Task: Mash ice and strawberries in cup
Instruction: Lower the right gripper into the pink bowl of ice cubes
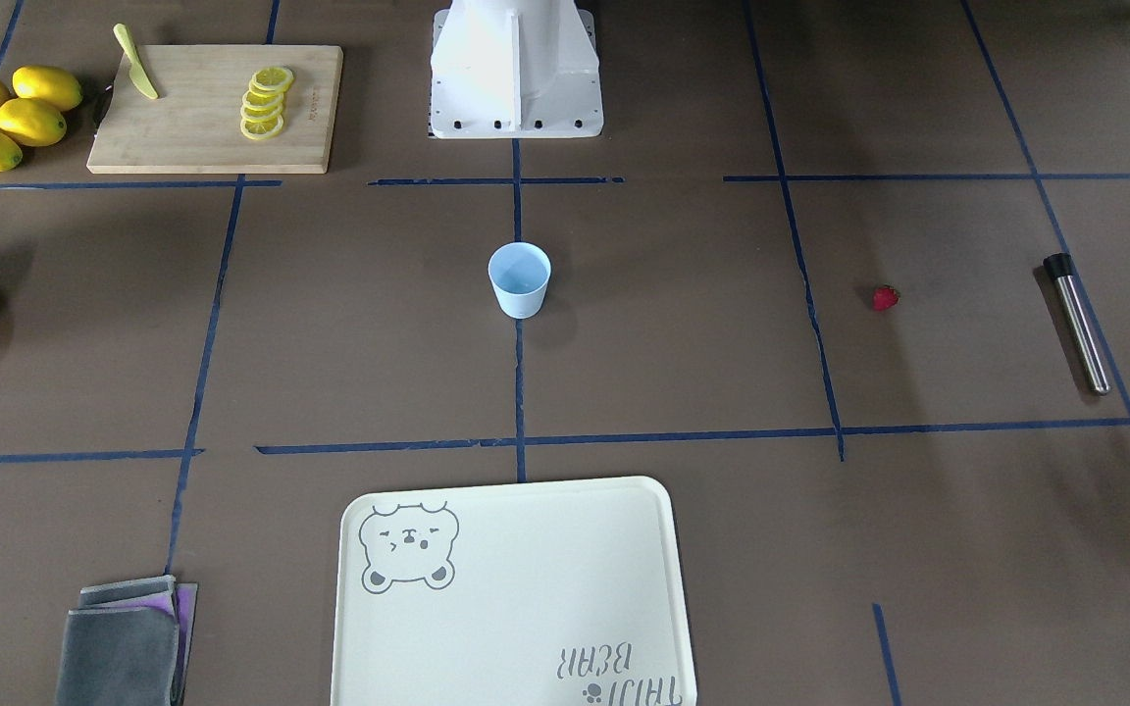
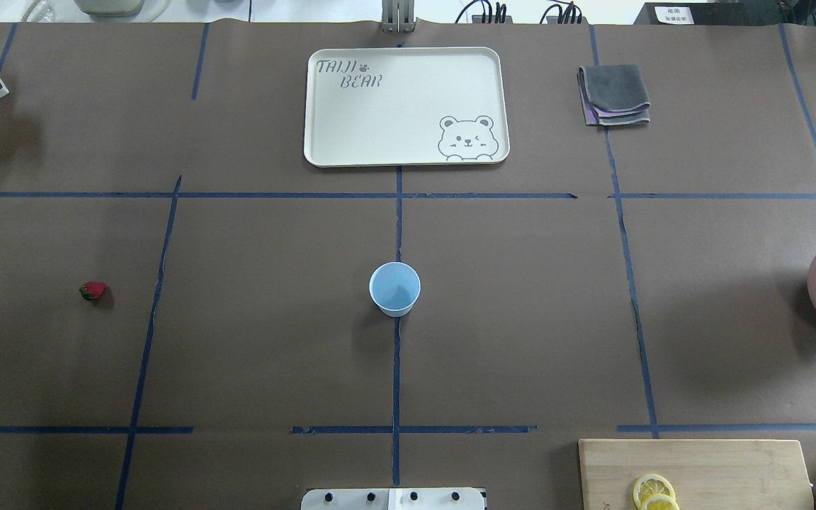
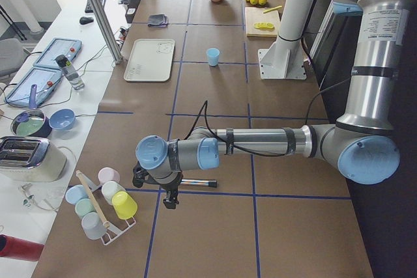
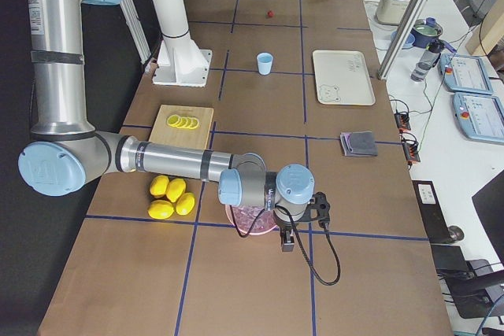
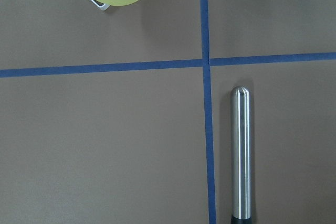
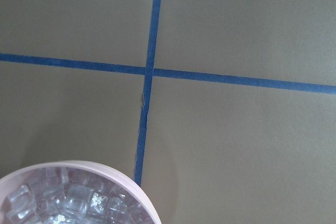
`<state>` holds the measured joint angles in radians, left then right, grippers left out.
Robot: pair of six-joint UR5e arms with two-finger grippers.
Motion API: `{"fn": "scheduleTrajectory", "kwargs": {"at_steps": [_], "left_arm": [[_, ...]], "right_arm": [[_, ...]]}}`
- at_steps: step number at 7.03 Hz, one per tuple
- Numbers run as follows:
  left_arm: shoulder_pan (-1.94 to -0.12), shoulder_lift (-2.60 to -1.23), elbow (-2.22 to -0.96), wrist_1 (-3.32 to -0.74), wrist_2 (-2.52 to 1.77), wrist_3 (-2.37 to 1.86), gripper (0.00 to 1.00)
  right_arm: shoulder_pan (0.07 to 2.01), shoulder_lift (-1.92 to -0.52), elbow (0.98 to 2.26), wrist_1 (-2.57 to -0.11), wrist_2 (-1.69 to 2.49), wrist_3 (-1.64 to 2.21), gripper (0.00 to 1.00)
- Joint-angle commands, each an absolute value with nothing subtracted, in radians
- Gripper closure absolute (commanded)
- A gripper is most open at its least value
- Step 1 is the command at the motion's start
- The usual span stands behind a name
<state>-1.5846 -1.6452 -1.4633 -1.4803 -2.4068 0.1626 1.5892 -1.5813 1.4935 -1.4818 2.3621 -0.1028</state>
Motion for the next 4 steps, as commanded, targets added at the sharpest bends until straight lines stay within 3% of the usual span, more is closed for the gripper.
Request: {"fn": "scheduleTrajectory", "kwargs": {"at_steps": [1, 4], "left_arm": [[-1.583, -1.646, -1.463, -1.480, -2.407, 0.163, 0.00], [-1.583, -1.647, -1.463, -1.480, -2.408, 0.163, 0.00]], "right_arm": [[1.589, -1.582, 1.490, -1.482, 2.364, -0.098, 0.01], [1.589, -1.578, 1.506, -1.479, 2.362, -0.098, 0.01]]}}
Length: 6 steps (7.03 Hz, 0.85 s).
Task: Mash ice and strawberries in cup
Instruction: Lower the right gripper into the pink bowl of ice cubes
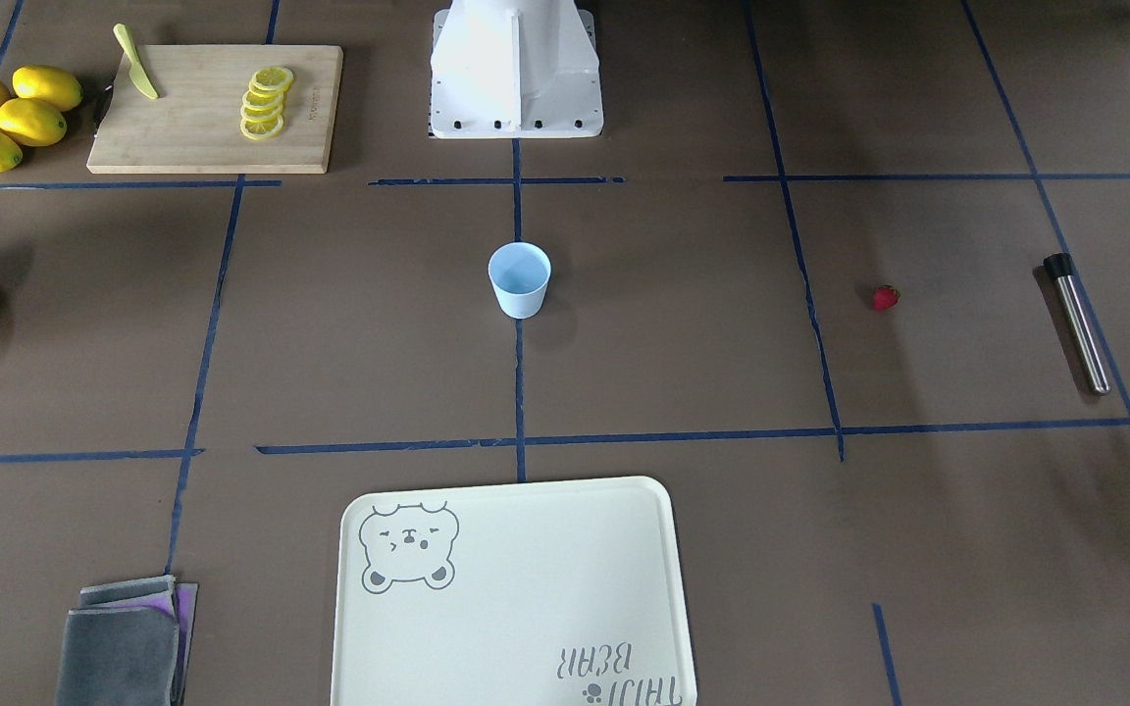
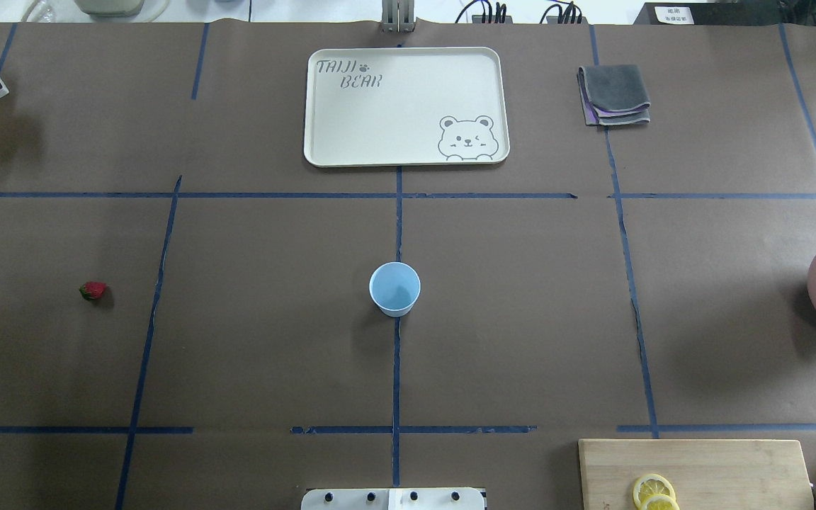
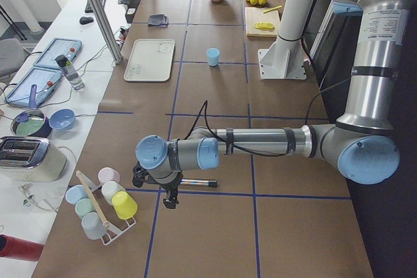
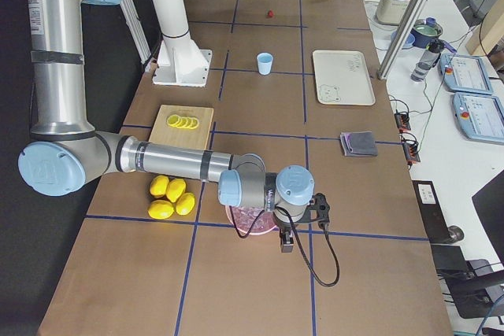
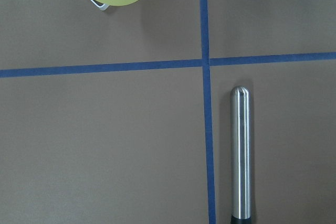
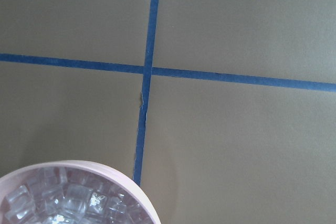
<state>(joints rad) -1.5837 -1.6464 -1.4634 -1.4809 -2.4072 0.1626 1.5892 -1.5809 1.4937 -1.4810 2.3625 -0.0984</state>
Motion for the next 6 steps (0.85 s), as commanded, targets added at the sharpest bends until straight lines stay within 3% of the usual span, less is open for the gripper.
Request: {"fn": "scheduleTrajectory", "kwargs": {"at_steps": [1, 6], "left_arm": [[-1.585, -1.647, -1.465, -1.482, -2.407, 0.163, 0.00], [-1.585, -1.626, -1.528, -1.479, -2.407, 0.160, 0.00]], "right_arm": [[1.589, -1.569, 1.508, -1.477, 2.361, -0.100, 0.00], [1.583, -1.537, 1.511, -1.477, 2.557, 0.058, 0.00]]}}
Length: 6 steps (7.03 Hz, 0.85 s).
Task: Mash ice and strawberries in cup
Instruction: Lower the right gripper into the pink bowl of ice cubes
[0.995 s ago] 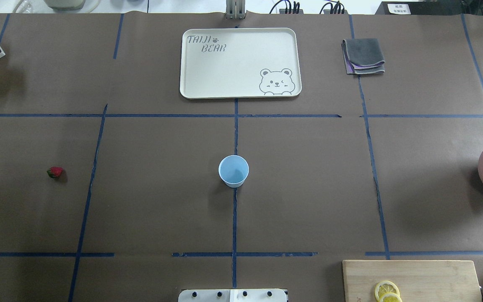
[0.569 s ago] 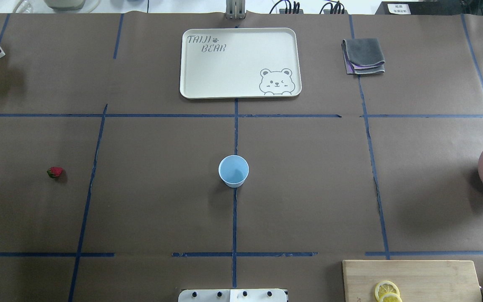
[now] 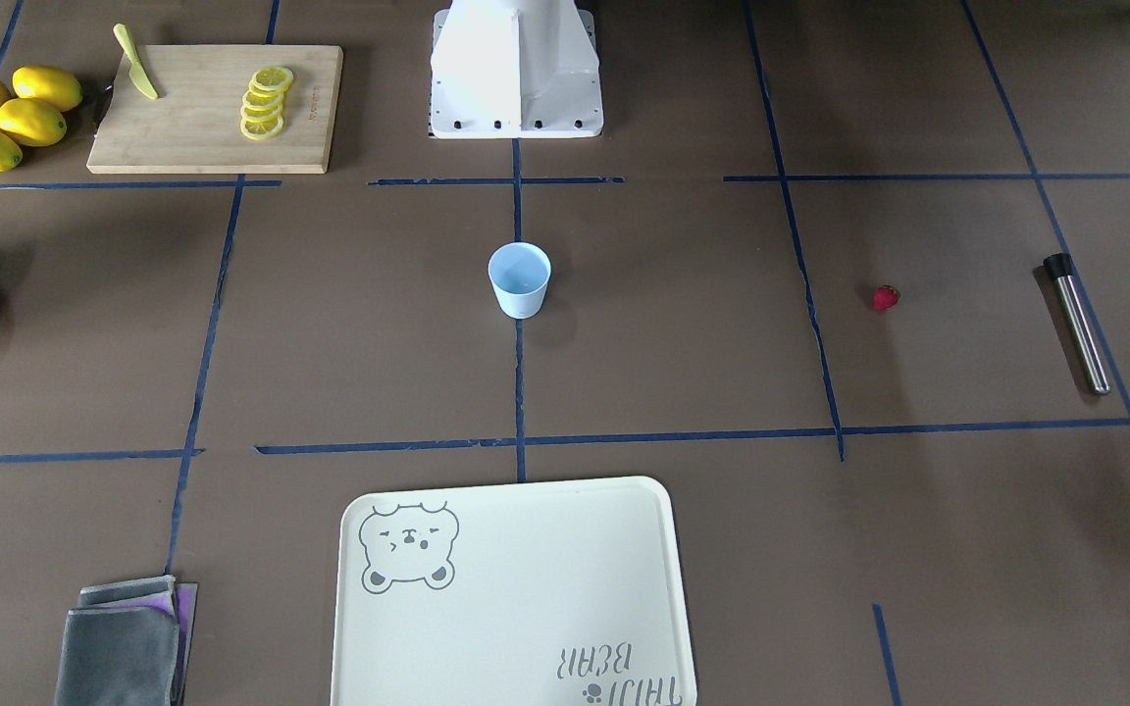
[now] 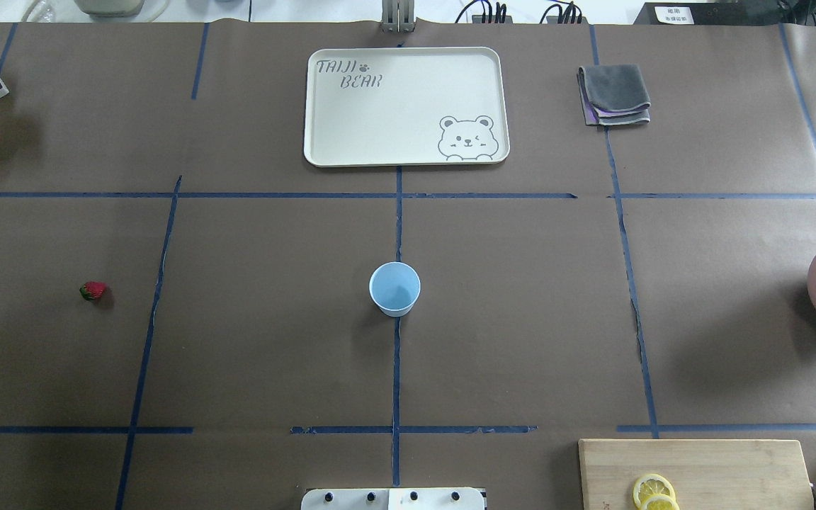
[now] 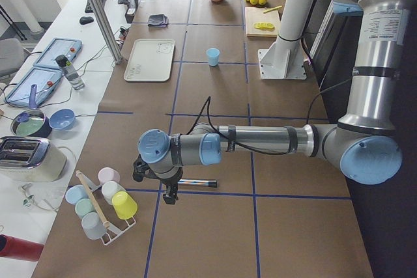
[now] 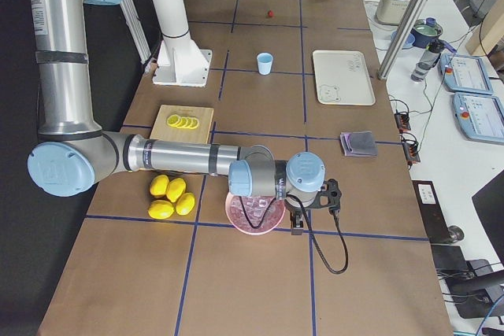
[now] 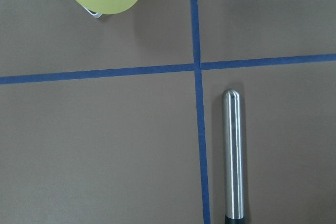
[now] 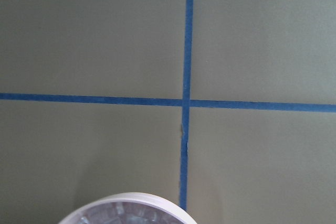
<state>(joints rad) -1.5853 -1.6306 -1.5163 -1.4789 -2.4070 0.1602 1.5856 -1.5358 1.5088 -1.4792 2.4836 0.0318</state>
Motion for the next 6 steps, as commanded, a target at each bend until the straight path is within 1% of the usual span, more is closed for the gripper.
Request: {"fn": "scheduleTrajectory", "kwargs": {"at_steps": [1, 2, 3, 4, 5, 6], "left_arm": [[-1.586, -1.626, -1.537, -1.479, -2.407, 0.158, 0.00], [-1.586, -1.626, -1.545, -1.479, -2.408, 0.156, 0.00], [-1.588, -1.626, -1.546, -1.479, -2.410, 0.156, 0.00], [-1.589, -1.625, -1.546, -1.477, -2.410, 0.156, 0.00], [-1.598, -1.626, -1.549, -1.479, -2.413, 0.156, 0.00], [-1.600, -1.603, -1.589, -1.477, -2.410, 0.152, 0.00]], "right_arm": [[1.568, -1.522, 1.514, -1.480, 2.540, 0.057, 0.00], [1.563, -1.508, 1.532, -1.486, 2.537, 0.064, 0.01], [1.539, -1.508, 1.599, -1.491, 2.534, 0.125, 0.00], [1.508, -1.563, 1.696, -1.486, 2.498, 0.215, 0.01], [1.490, -1.642, 1.814, -1.488, 2.427, 0.222, 0.01], [1.479, -1.688, 1.857, -1.491, 2.398, 0.225, 0.01]]}}
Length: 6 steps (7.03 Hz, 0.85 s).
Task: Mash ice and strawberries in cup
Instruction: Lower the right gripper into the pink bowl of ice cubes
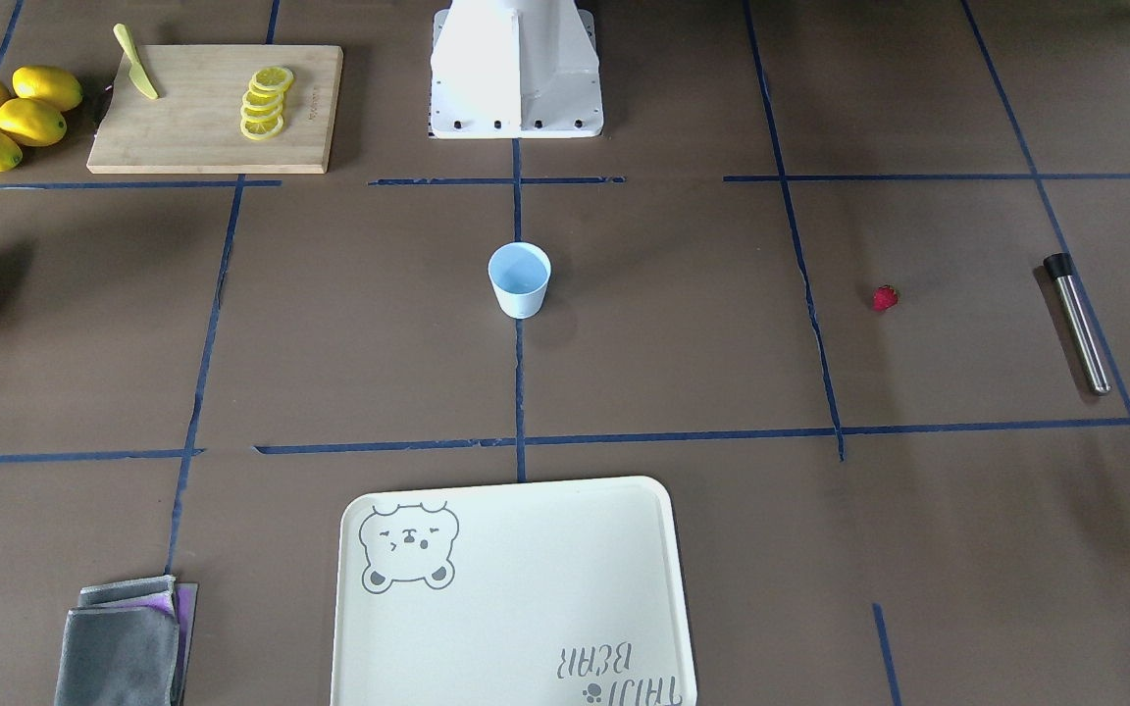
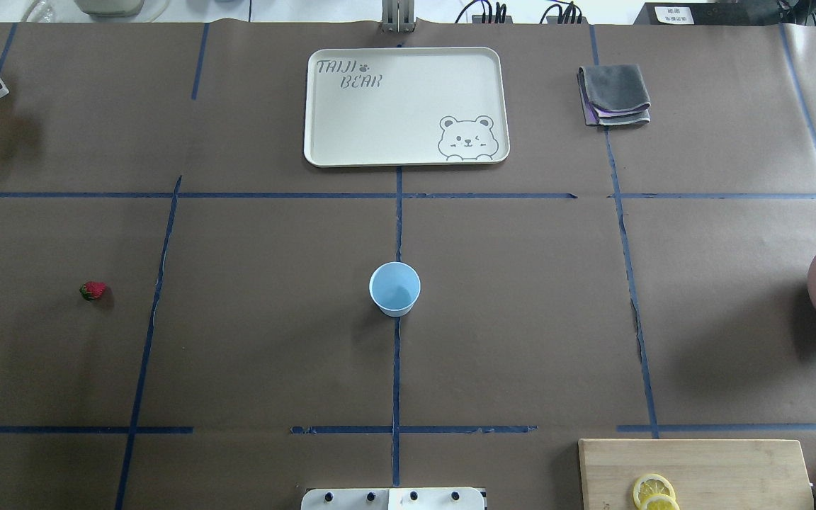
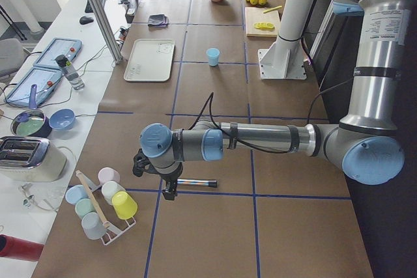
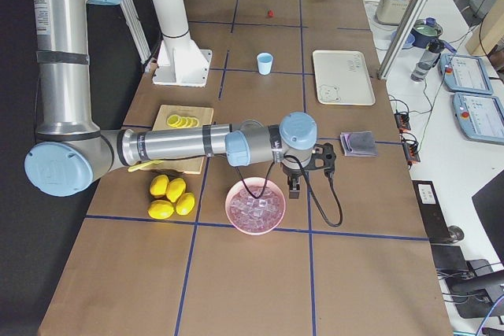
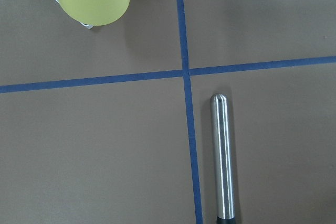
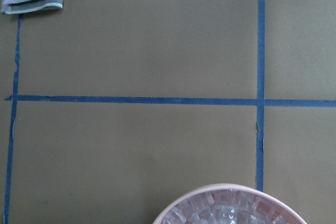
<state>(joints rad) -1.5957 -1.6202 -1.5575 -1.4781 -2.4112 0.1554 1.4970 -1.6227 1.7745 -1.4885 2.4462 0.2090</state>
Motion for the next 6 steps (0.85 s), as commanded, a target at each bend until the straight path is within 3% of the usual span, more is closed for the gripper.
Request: {"fn": "scheduleTrajectory", "kwargs": {"at_steps": [1, 4, 6], "left_arm": [[-1.600, -1.579, -1.629, -1.476, -2.410, 0.150, 0.00], [-1.598, -1.548, -1.660, -1.474, -2.416, 0.150, 0.00], [-1.598, -1.546, -1.660, -1.473, -2.418, 0.149, 0.00]], "right_arm": [[1.464, -1.728, 1.852, -1.483, 2.366, 0.253, 0.01], [1.373, -1.831, 1.848, -1.361, 2.269, 0.414, 0.03], [1.326, -1.856, 1.844, -1.315, 2.267, 0.442, 0.14]]}}
